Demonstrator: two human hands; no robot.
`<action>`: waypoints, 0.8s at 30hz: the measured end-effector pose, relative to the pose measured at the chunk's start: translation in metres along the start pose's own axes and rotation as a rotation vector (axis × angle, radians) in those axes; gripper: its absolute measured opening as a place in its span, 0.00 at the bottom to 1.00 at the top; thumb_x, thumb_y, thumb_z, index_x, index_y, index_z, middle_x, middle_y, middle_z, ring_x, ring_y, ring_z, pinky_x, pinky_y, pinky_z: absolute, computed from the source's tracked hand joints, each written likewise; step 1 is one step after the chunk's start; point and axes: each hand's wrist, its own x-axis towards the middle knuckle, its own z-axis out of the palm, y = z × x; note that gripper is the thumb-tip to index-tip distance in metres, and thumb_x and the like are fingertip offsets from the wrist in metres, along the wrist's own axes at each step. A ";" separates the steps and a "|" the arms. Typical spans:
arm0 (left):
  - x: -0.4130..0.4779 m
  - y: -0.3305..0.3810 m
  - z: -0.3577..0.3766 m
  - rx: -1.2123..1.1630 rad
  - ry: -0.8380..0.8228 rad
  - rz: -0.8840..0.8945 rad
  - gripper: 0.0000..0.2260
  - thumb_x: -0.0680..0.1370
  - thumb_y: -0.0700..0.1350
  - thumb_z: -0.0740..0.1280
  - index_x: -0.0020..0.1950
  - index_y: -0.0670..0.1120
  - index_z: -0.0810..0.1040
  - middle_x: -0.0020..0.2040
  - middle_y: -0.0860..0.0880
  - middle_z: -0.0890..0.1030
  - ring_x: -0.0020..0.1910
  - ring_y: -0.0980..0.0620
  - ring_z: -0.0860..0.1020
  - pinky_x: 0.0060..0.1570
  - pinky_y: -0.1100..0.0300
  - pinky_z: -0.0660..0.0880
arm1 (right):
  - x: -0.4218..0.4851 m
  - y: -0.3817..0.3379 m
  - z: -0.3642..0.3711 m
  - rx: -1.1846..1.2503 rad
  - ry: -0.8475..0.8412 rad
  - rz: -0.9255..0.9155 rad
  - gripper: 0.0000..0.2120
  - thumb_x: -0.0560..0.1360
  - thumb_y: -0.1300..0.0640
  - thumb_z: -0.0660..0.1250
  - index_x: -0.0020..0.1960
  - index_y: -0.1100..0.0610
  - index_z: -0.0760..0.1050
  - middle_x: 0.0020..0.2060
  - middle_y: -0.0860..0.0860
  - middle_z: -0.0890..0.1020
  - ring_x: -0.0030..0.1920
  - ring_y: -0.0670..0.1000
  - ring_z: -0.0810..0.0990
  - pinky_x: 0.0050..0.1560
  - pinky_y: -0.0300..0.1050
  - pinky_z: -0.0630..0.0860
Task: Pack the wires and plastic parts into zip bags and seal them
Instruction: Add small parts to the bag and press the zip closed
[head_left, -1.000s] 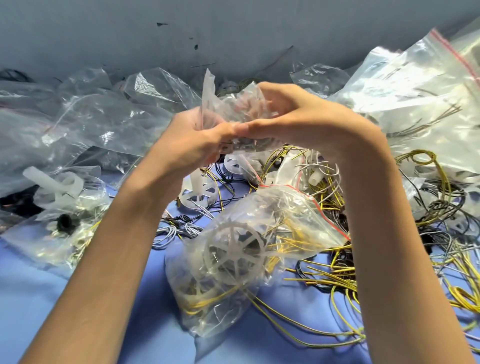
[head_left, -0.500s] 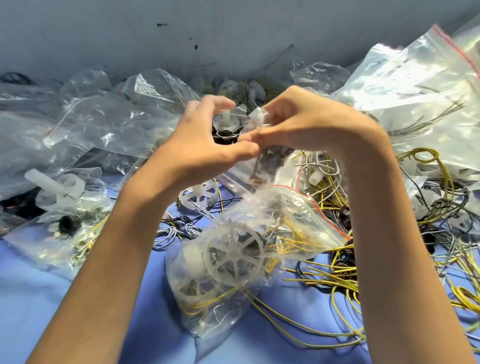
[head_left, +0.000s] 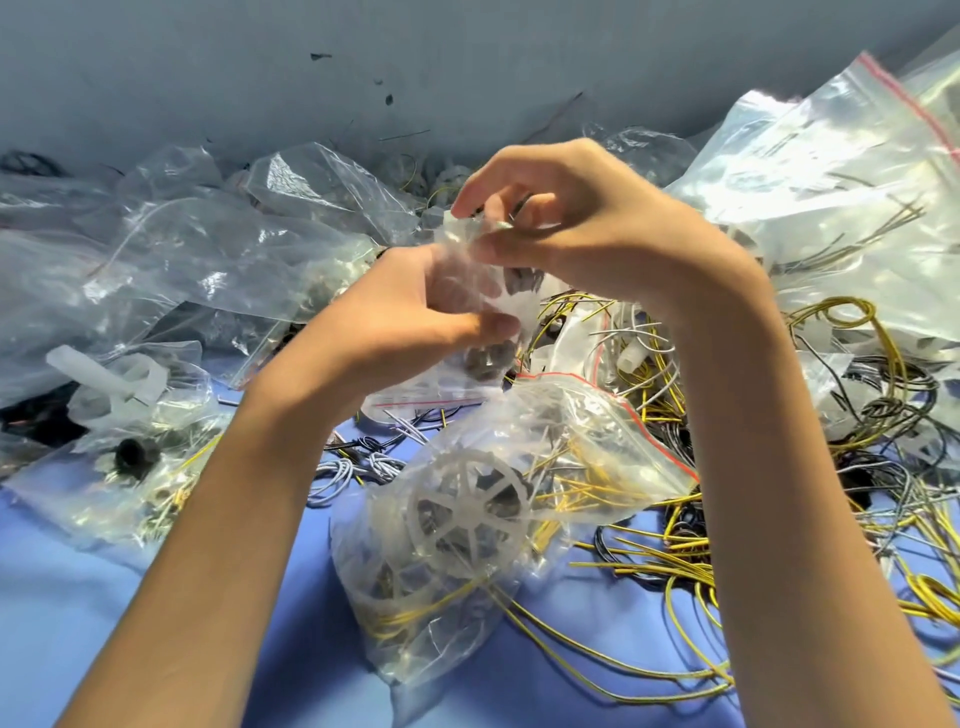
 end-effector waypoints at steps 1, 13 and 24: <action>0.000 0.001 0.001 -0.017 0.024 0.008 0.11 0.72 0.37 0.72 0.52 0.39 0.78 0.43 0.44 0.84 0.41 0.52 0.81 0.51 0.53 0.77 | 0.001 0.000 0.002 0.010 0.011 0.008 0.09 0.73 0.60 0.70 0.54 0.57 0.79 0.35 0.47 0.74 0.32 0.47 0.74 0.36 0.36 0.69; 0.003 0.017 0.006 -0.422 0.320 0.035 0.08 0.79 0.37 0.62 0.42 0.47 0.75 0.38 0.50 0.85 0.35 0.55 0.82 0.36 0.62 0.79 | -0.001 0.010 0.009 0.248 -0.175 0.016 0.20 0.75 0.61 0.69 0.65 0.58 0.68 0.53 0.51 0.82 0.51 0.45 0.81 0.49 0.40 0.78; 0.012 0.001 0.002 -0.333 0.263 -0.172 0.36 0.75 0.47 0.69 0.75 0.50 0.49 0.56 0.51 0.75 0.45 0.61 0.78 0.39 0.64 0.79 | 0.009 0.014 0.004 -0.188 0.155 0.218 0.20 0.72 0.46 0.69 0.62 0.49 0.75 0.42 0.48 0.79 0.42 0.46 0.75 0.44 0.41 0.69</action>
